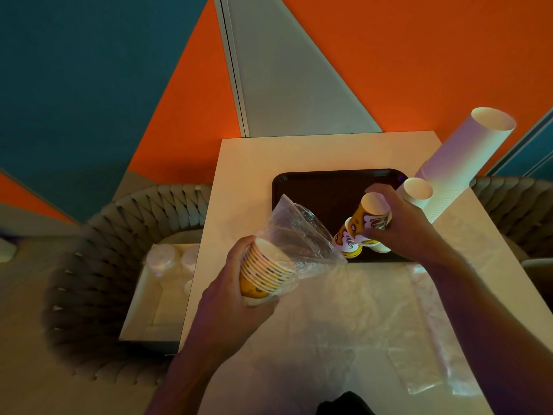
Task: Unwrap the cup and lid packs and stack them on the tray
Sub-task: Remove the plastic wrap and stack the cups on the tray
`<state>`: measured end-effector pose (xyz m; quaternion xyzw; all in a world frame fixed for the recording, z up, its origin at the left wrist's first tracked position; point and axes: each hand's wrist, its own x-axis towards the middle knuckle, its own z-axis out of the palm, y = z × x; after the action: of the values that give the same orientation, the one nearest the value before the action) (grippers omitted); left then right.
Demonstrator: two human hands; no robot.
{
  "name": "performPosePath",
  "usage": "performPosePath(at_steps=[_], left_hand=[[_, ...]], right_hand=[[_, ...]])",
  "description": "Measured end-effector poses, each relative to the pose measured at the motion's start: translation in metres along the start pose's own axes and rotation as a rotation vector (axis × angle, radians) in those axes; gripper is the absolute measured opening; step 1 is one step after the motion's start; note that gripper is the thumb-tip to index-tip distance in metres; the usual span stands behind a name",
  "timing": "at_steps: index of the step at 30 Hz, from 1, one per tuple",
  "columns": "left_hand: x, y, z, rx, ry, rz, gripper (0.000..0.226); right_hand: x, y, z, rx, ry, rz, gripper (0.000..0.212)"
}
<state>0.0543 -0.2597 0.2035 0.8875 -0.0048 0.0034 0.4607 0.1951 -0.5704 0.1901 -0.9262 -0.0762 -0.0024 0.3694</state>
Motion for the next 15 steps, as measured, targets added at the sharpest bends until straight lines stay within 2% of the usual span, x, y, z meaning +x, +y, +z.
performPosePath(at_steps=[9, 15], left_hand=[[-0.004, -0.001, 0.001, -0.008, 0.012, -0.025, 0.096], [-0.006, -0.001, 0.002, -0.006, 0.021, -0.015, 0.097]], right_hand=[[0.017, 0.003, 0.001, -0.082, -0.137, 0.029, 0.055], [0.026, 0.003, 0.004, -0.134, -0.133, 0.024, 0.043]])
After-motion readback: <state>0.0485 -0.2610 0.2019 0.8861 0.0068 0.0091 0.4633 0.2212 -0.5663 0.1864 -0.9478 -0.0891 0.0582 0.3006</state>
